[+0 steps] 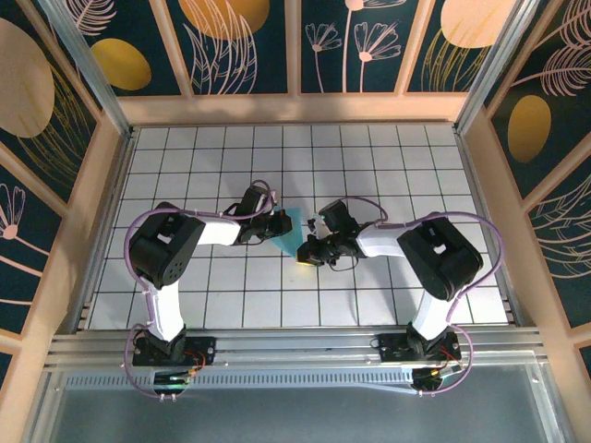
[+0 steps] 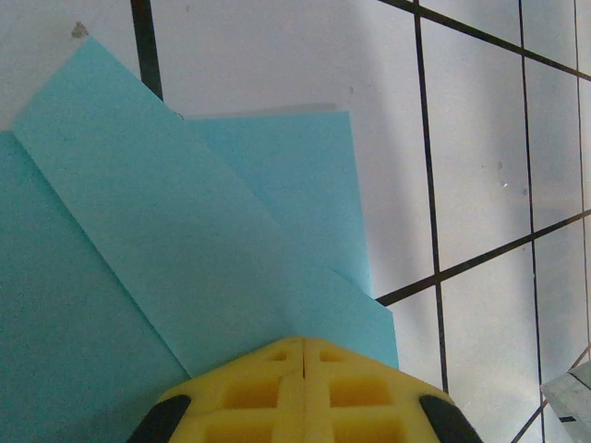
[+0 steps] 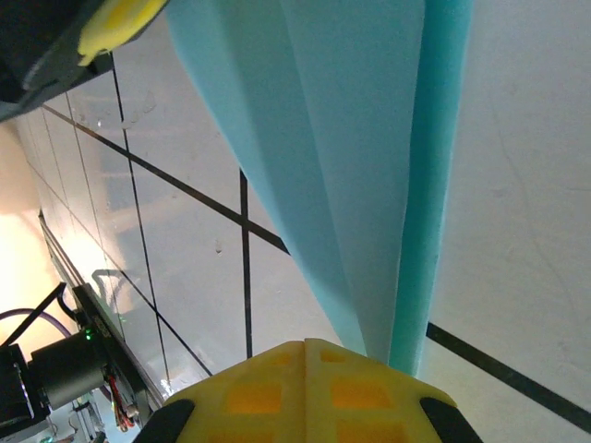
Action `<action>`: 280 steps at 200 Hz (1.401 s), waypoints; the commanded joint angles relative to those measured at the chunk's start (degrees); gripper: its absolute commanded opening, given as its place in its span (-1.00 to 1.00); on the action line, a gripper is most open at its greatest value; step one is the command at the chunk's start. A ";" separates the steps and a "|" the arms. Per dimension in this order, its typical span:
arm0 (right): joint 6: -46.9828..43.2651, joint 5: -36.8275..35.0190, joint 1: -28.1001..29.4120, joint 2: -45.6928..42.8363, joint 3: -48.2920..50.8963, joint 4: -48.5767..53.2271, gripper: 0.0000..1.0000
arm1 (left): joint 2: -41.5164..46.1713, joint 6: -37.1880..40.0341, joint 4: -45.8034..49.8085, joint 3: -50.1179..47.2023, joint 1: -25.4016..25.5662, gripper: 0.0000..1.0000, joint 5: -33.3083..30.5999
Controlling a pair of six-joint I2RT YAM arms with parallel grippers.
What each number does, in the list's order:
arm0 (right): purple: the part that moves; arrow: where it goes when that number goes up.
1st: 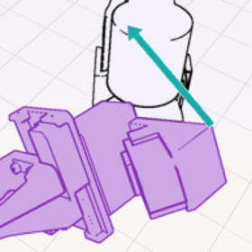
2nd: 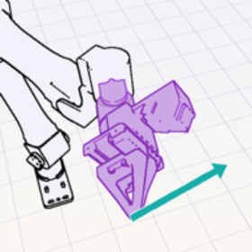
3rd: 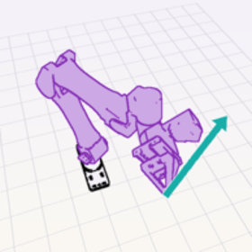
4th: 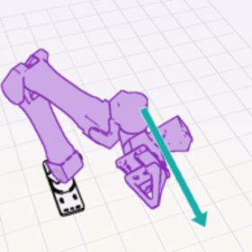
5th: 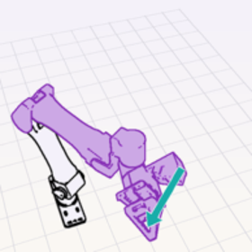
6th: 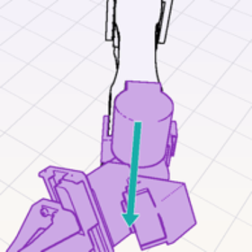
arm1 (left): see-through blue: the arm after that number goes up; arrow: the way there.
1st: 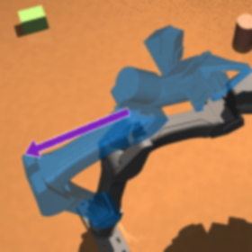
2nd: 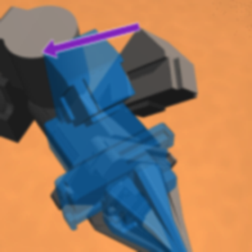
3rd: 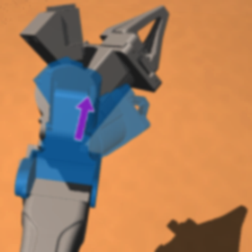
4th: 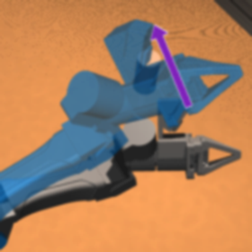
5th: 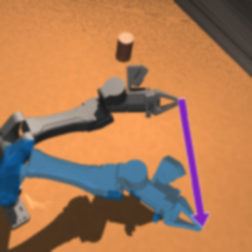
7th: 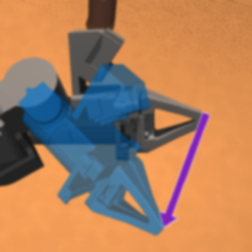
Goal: Fold a paper plane with a square sheet of paper (fold left side to right side)
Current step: Fourth fold the wing at the center of the table.
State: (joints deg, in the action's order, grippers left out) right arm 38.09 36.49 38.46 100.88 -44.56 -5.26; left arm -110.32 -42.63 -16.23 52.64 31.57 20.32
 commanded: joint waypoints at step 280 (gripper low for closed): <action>-13.87 -1.32 -10.28 -11.82 4.36 5.10 -0.54 | 4.77 -4.43 0.95 -3.78 2.97 -0.92 -2.14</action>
State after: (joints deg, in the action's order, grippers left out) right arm 27.24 35.18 30.52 89.82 -39.79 3.40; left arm -108.75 -44.75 -16.27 50.87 33.78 18.83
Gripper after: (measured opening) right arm 0.187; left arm 0.054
